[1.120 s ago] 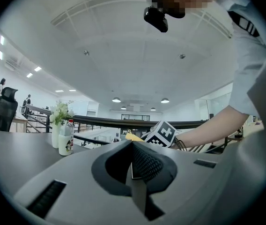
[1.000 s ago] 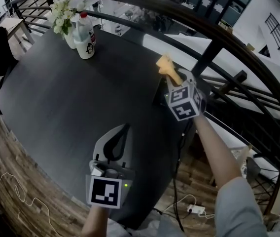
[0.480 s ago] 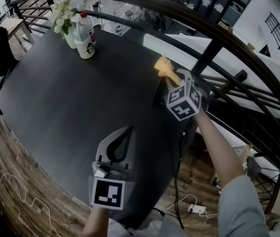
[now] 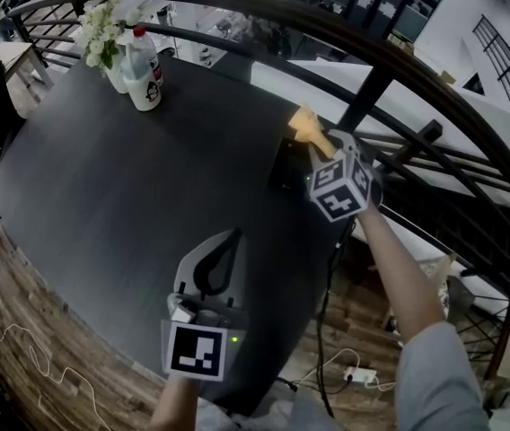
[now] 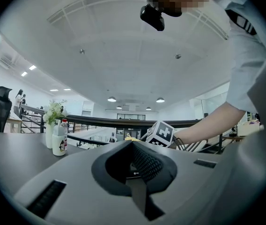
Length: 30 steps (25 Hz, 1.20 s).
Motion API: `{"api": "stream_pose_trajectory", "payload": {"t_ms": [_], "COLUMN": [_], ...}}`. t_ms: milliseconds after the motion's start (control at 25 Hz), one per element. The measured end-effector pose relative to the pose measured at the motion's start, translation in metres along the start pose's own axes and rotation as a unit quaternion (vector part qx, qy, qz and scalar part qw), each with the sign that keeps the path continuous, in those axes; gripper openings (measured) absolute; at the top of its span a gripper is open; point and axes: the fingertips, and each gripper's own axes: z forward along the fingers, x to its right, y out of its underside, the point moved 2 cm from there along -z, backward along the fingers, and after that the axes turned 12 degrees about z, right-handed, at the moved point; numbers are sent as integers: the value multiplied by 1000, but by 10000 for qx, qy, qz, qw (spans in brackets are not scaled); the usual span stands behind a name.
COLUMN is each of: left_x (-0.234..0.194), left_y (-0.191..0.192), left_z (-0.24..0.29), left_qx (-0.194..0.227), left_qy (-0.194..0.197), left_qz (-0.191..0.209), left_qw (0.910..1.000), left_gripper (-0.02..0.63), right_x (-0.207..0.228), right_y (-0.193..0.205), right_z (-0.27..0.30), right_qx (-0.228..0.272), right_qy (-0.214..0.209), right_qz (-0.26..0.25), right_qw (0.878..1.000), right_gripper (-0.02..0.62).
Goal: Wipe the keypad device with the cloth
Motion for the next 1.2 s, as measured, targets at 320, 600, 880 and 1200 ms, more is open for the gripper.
{"api": "stream_pose_trajectory", "payload": {"t_ms": [320, 600, 880, 1200], "left_x": [10, 15, 15, 8], "left_y": [1, -1, 0, 7], "left_z": [3, 2, -1, -5], "left_qx": [20, 50, 47, -13], "left_qy": [156, 299, 390, 518], "left_qz": [-44, -7, -17, 3], "left_qw": [9999, 9995, 9992, 9987], "left_gripper": [8, 8, 8, 7], "right_x": [26, 45, 43, 22], "right_y": [25, 56, 76, 101], "right_z": [-14, -28, -37, -39], "right_qx": [-10, 172, 378, 343], "right_qy": [408, 689, 784, 929], "right_qz": [637, 1877, 3256, 4235], "right_qw": [9971, 9797, 9415, 9004], "right_gripper": [106, 106, 106, 106]}}
